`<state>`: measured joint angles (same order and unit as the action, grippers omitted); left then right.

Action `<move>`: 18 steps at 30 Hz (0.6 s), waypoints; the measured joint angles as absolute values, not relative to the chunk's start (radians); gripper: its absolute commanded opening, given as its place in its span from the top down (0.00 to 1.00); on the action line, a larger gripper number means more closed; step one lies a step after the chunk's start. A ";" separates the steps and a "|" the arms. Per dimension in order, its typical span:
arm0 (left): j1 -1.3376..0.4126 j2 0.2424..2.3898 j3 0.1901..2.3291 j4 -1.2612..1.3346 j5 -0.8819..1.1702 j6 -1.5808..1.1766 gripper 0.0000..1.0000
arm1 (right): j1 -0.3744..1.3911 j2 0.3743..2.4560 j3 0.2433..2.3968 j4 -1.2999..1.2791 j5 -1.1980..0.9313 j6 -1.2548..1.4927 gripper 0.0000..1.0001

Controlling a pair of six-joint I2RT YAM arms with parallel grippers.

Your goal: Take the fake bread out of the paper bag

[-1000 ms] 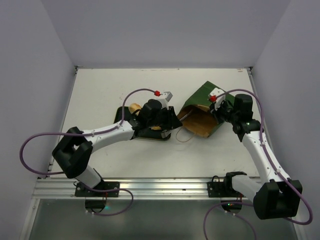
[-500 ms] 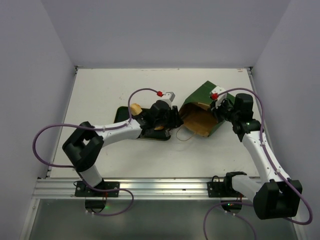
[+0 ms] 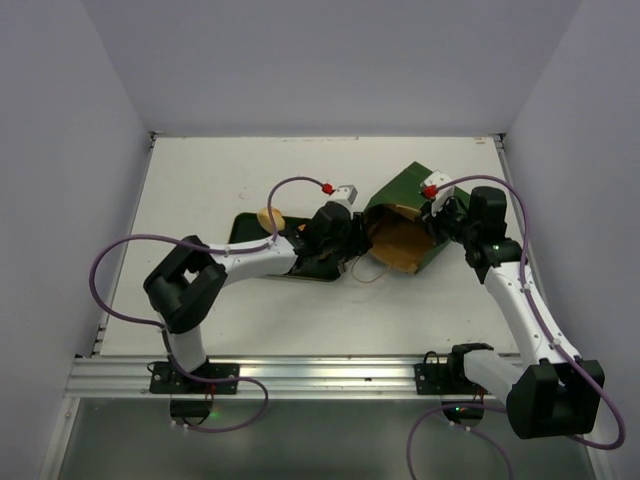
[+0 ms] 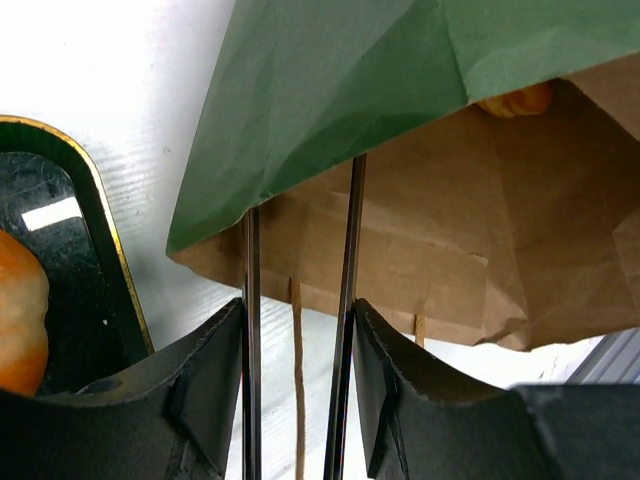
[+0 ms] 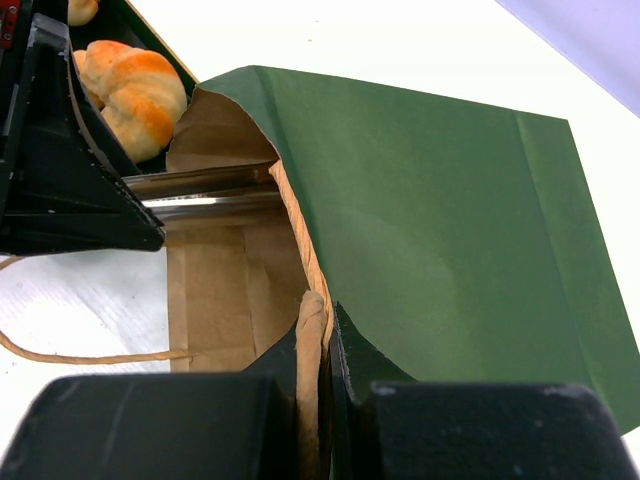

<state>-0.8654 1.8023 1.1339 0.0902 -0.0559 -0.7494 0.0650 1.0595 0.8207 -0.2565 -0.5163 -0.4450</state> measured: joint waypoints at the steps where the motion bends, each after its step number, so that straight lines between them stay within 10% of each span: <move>1: -0.866 1.806 1.139 0.091 -0.059 -0.750 0.51 | 0.065 1.060 0.821 -0.256 -0.516 -0.445 1.00; 18: -0.867 1.898 1.256 0.080 -0.086 -0.775 0.48 | 0.065 1.060 0.821 -0.250 -0.516 -0.445 1.00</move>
